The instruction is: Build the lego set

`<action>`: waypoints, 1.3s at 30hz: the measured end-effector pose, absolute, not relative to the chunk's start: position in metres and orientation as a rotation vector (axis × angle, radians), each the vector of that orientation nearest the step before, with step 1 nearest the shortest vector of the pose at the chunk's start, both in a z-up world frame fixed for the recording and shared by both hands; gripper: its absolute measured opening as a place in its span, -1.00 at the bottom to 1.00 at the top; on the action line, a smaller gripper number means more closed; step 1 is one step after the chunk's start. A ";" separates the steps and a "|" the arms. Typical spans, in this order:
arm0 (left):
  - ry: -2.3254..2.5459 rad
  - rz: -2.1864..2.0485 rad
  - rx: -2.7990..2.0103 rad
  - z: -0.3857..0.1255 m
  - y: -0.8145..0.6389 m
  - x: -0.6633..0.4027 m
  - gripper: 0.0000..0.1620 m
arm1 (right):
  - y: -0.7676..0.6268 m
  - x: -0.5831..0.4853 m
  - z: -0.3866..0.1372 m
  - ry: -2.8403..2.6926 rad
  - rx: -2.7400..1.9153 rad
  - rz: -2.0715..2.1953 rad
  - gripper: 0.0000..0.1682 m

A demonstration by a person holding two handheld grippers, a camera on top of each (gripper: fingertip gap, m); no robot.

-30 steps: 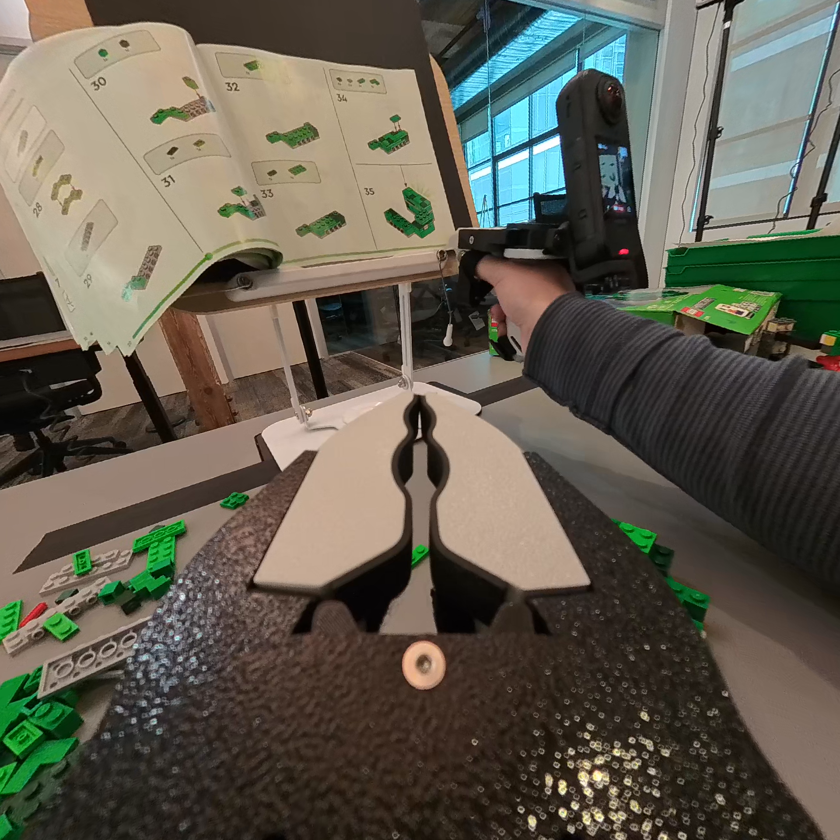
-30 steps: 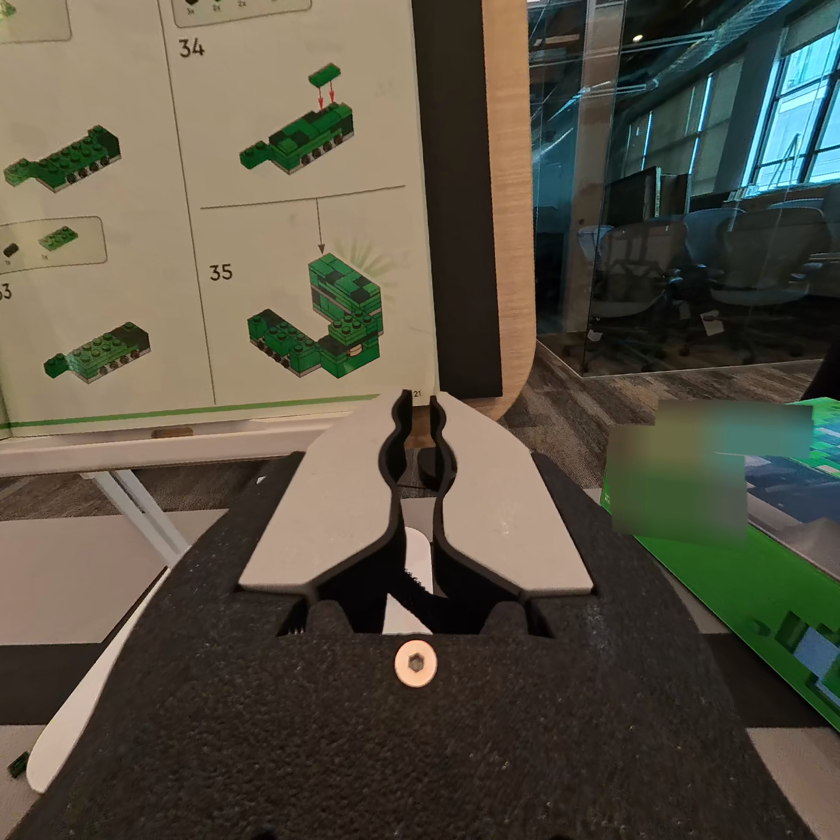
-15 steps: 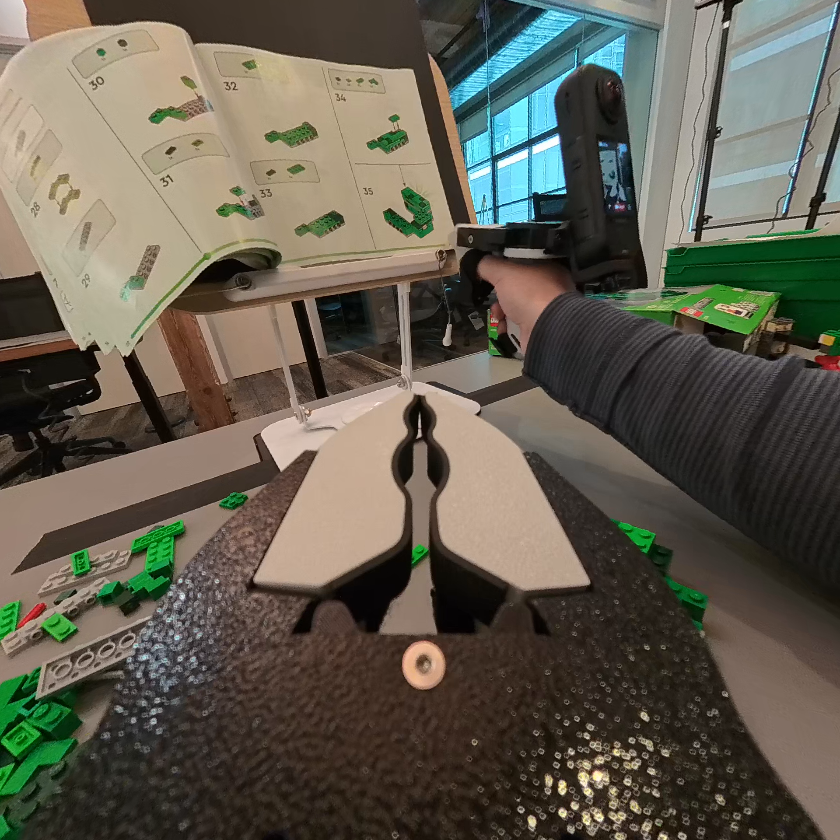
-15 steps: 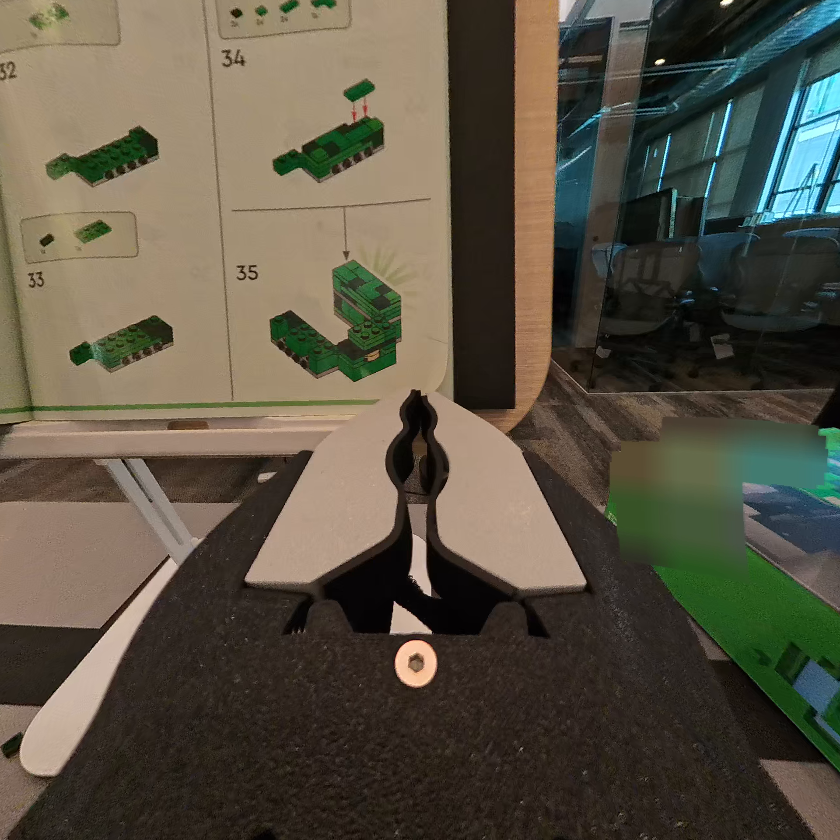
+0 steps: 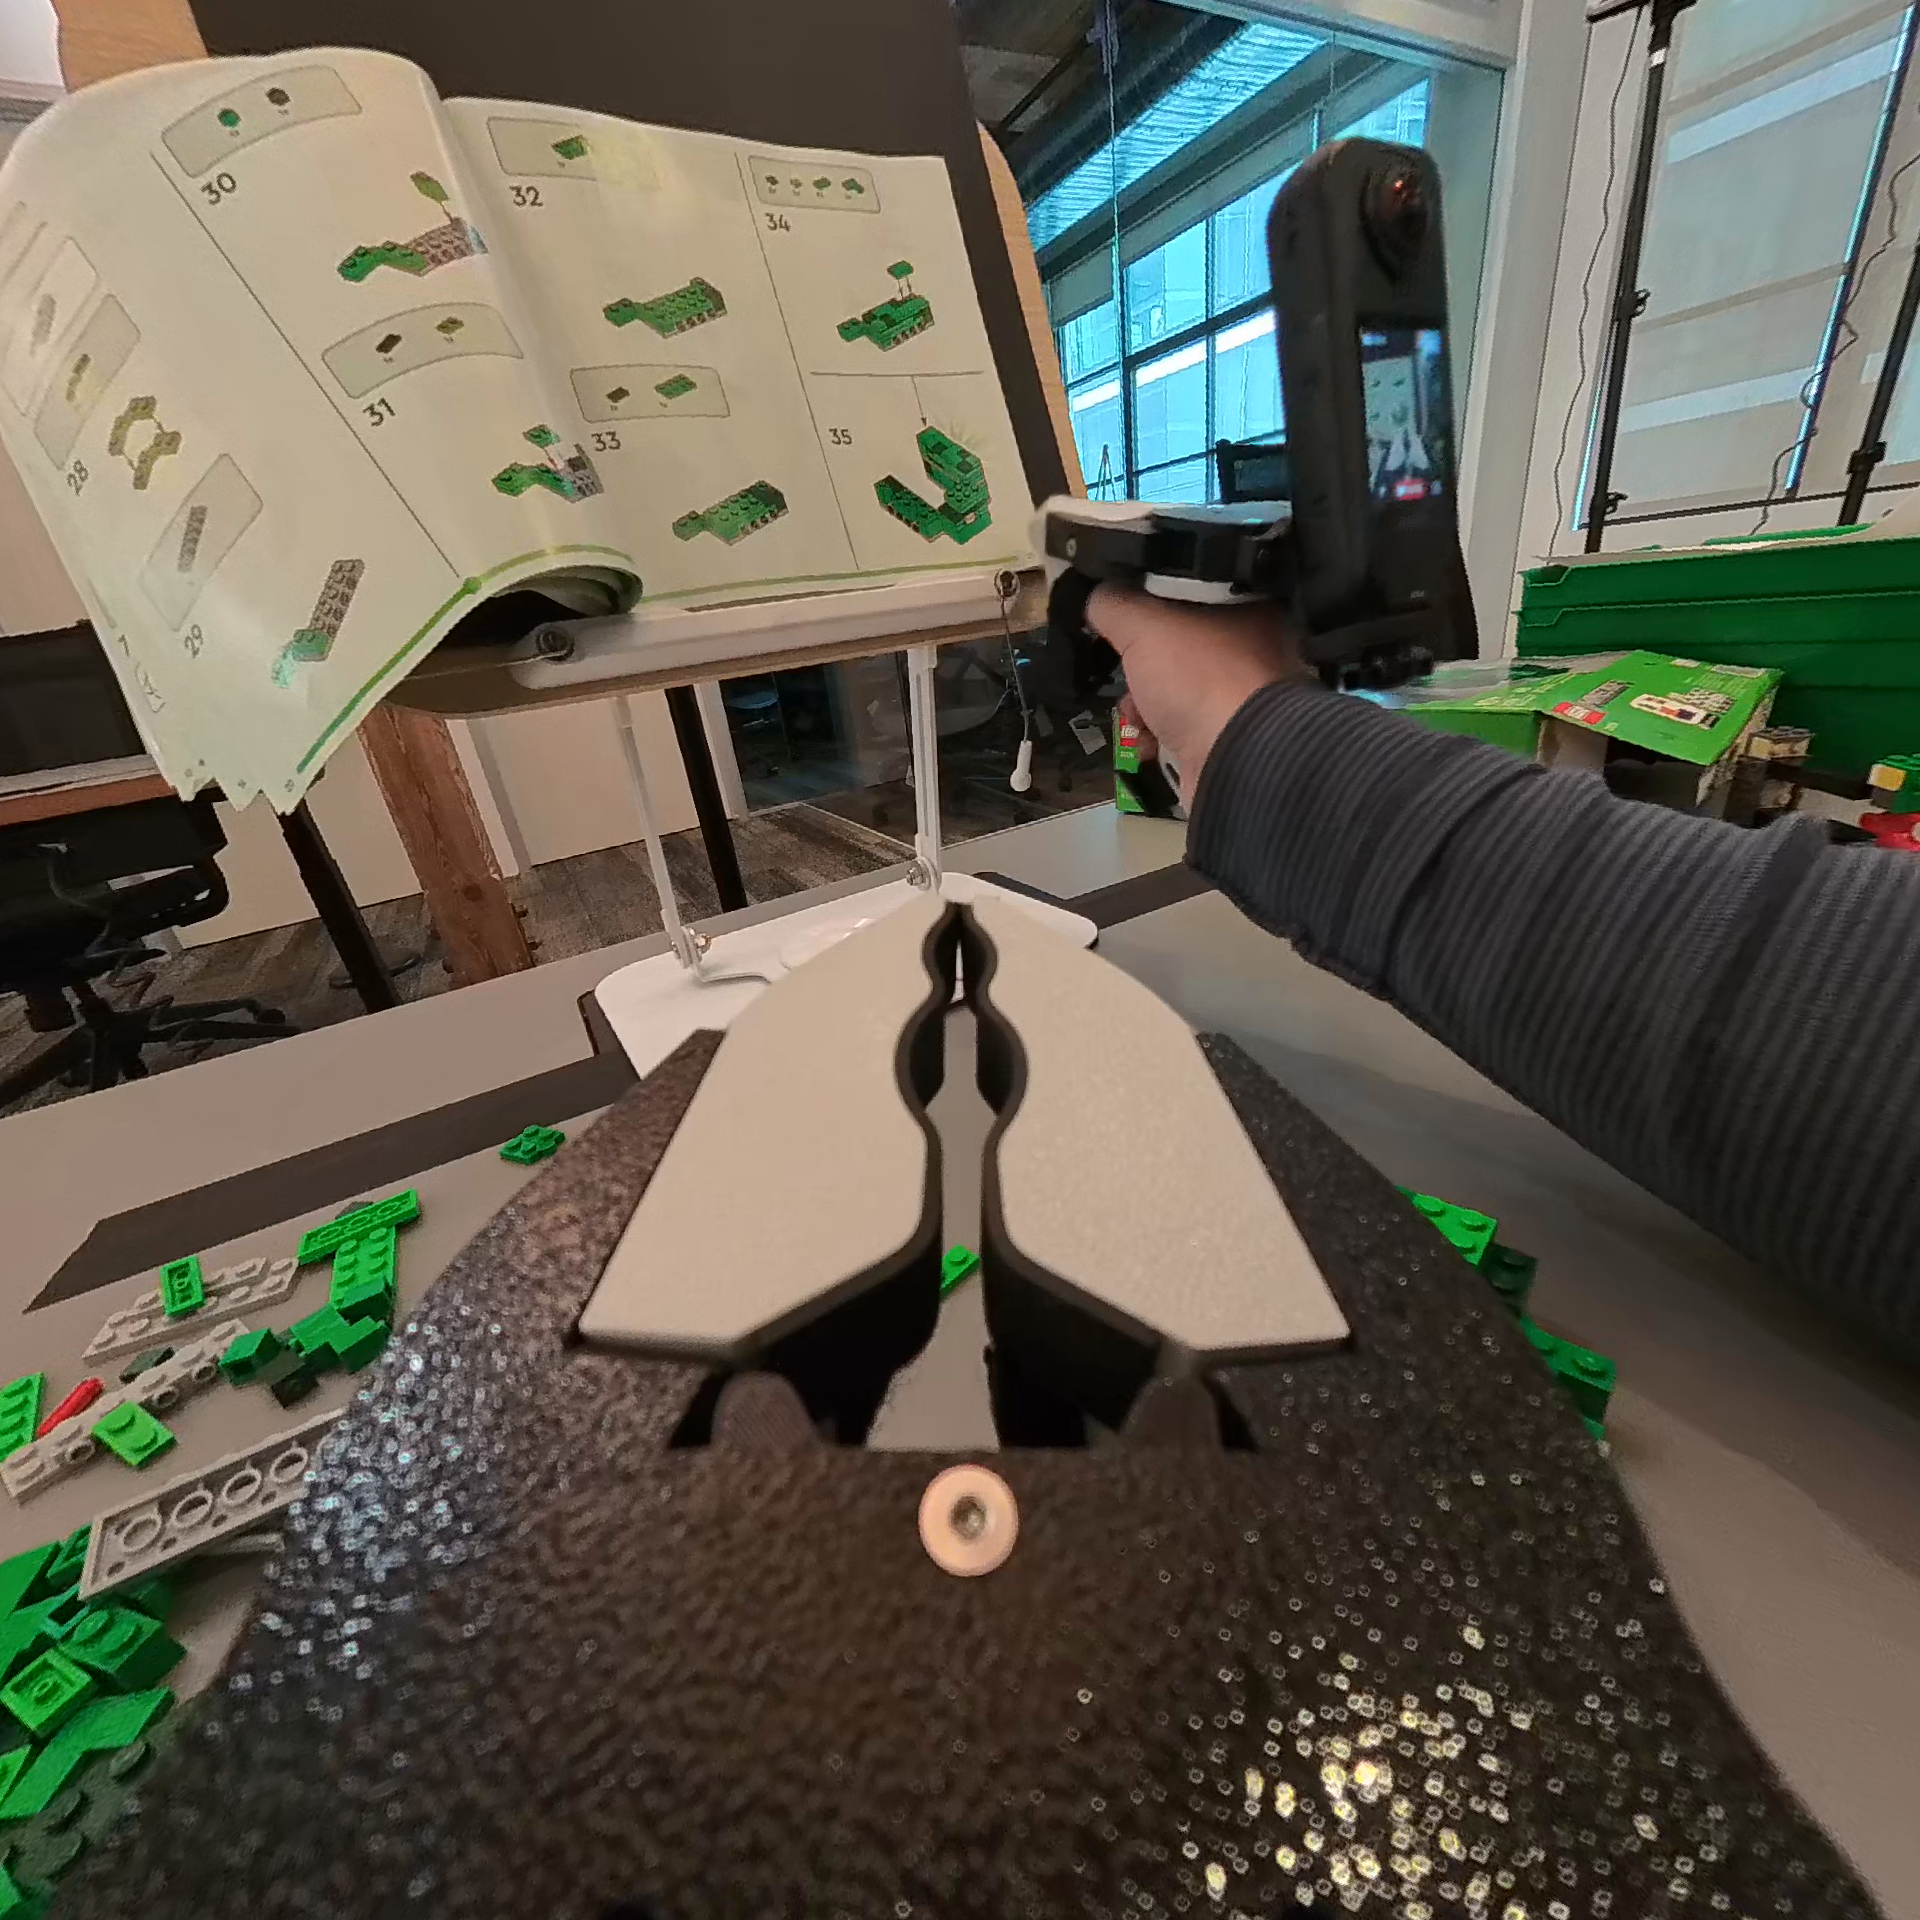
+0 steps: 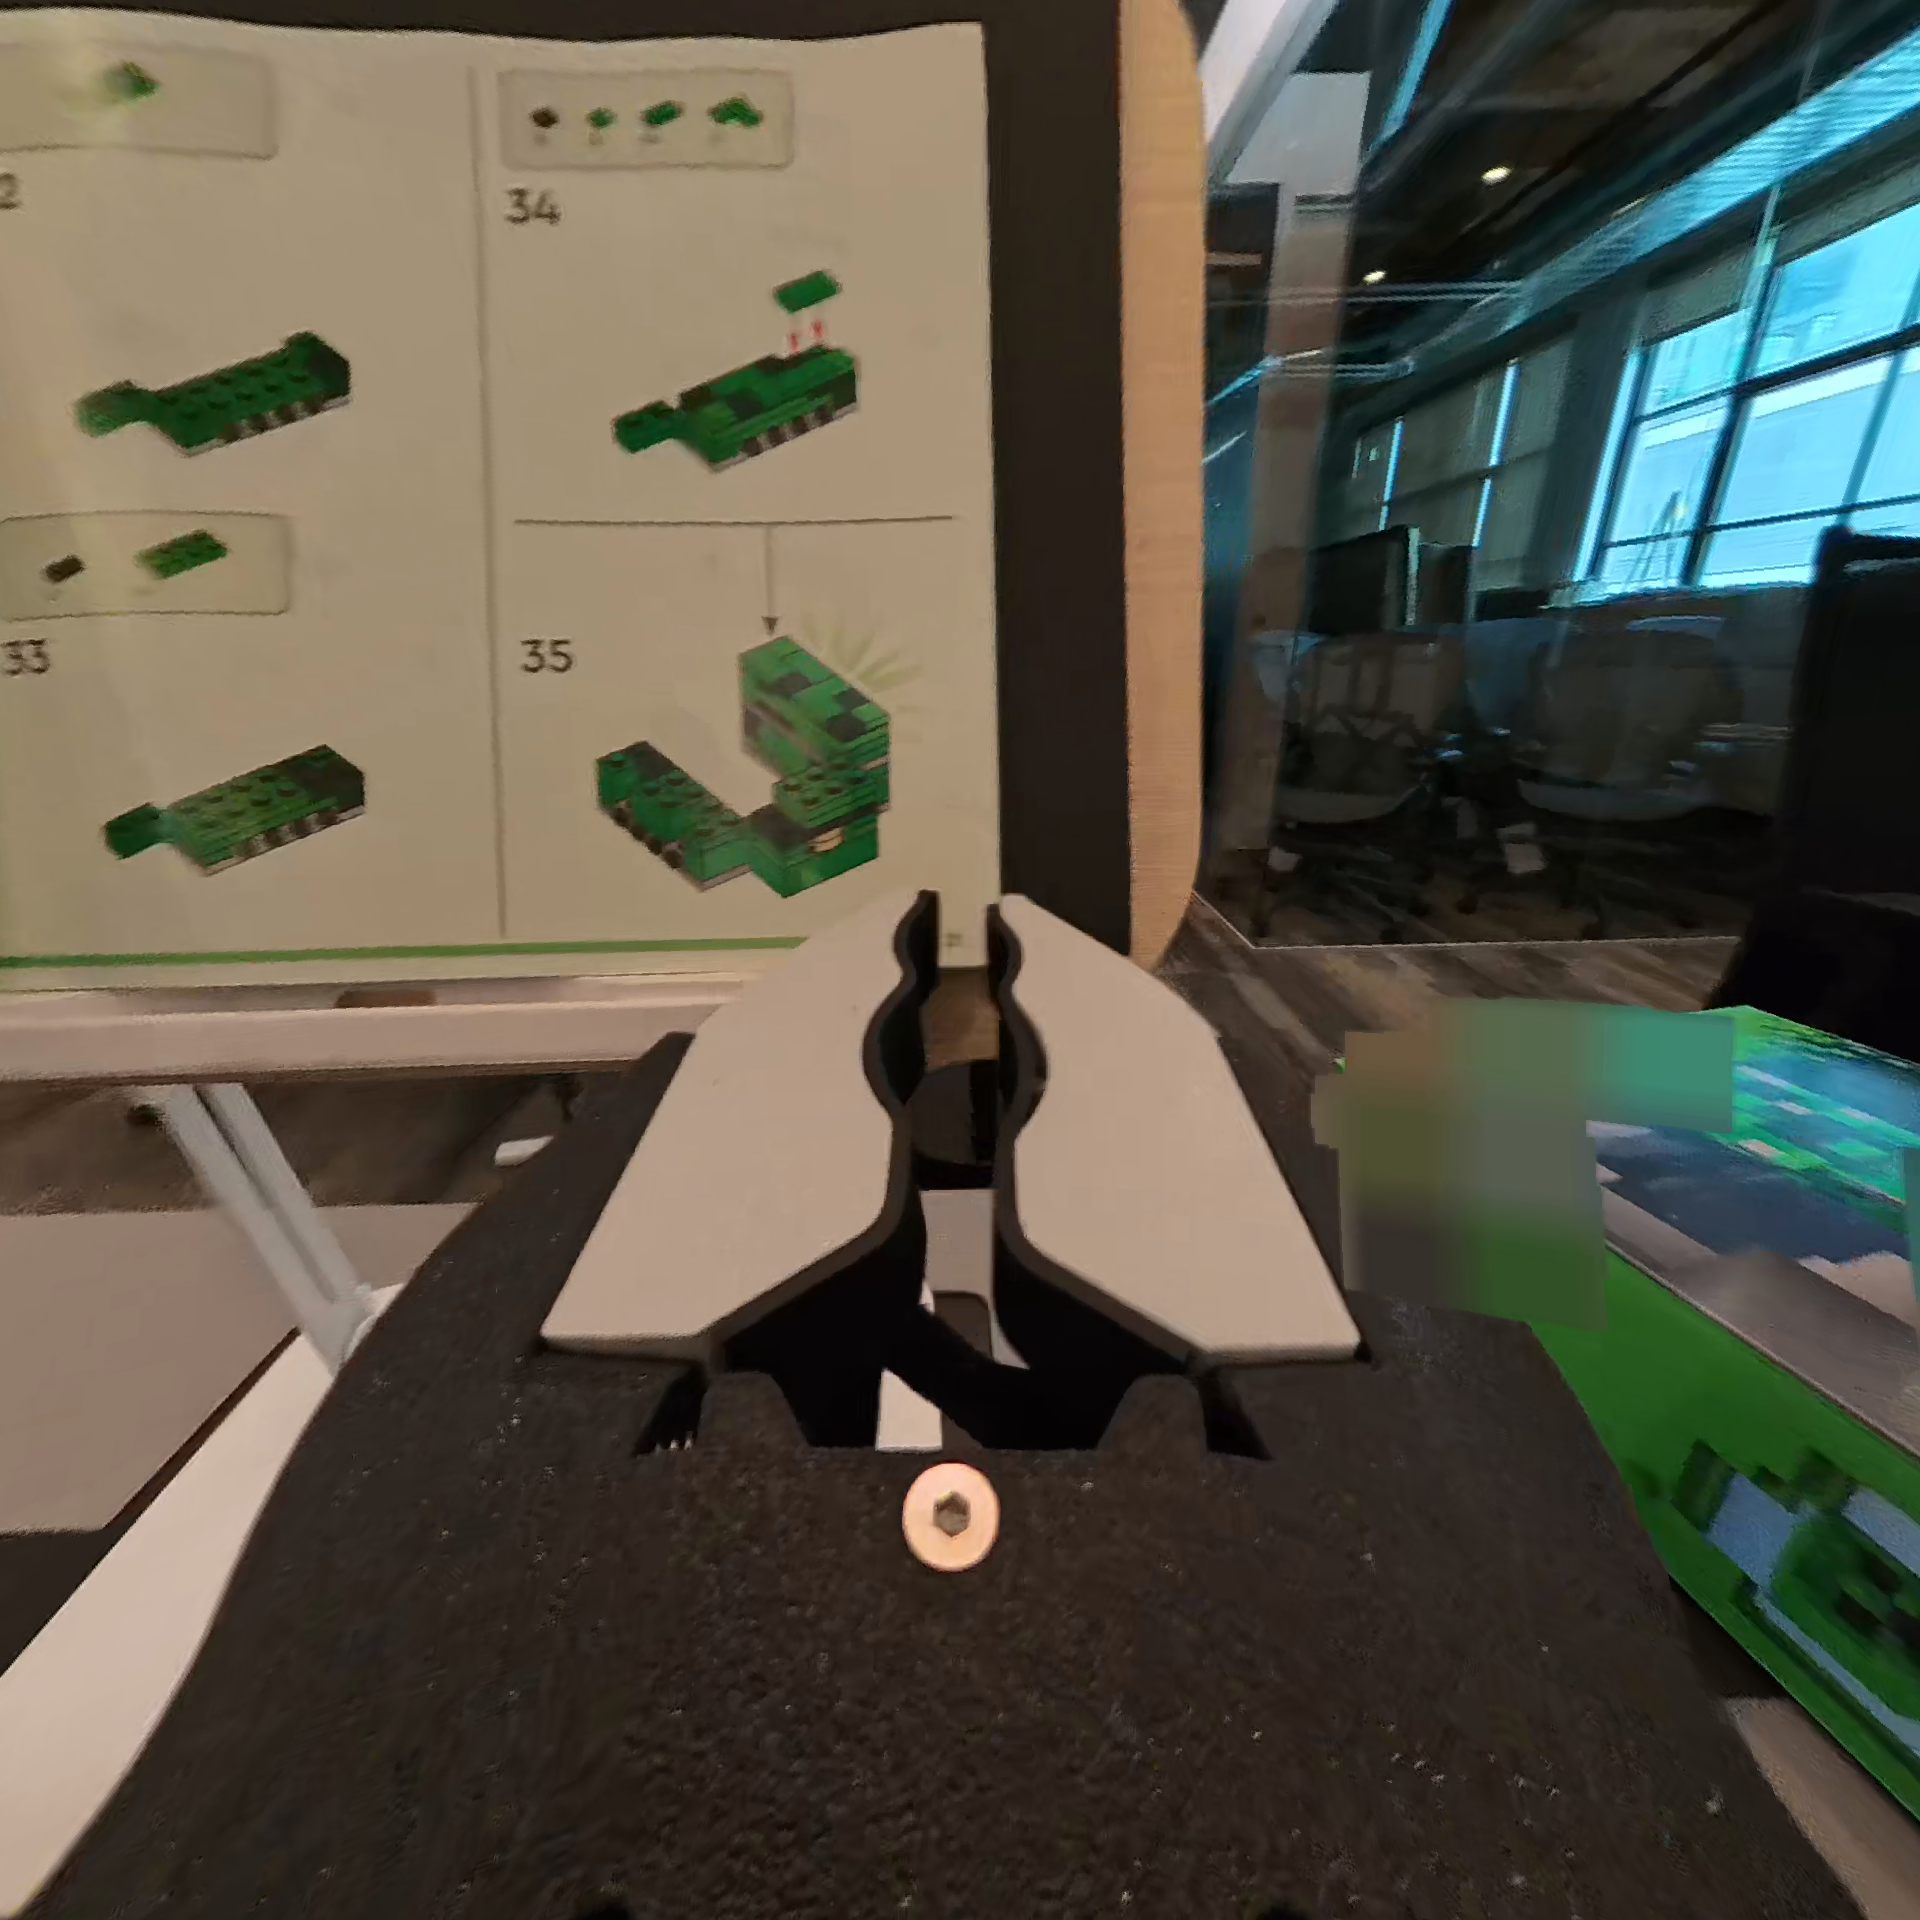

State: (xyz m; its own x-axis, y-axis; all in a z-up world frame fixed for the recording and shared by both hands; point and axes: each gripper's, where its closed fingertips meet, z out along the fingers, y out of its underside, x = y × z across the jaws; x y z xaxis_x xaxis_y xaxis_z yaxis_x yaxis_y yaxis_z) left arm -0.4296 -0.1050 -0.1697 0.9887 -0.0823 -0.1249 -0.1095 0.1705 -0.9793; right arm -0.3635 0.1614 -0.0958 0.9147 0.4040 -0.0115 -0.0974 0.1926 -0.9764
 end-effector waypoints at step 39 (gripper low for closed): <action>0.166 0.015 -1.402 -0.170 -0.104 -0.428 -1.00 | 0.176 -0.362 -0.109 -0.238 -1.417 0.410 -0.91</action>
State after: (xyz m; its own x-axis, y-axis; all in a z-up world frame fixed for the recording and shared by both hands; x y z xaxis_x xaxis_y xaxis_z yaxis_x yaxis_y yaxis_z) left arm -0.4281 -0.1044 -0.1697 0.9883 -0.0877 -0.1250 -0.1087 0.1701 -0.9794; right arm -0.3624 0.1756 -0.1086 0.9072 0.4127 -0.0818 -0.1341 0.0995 -0.9860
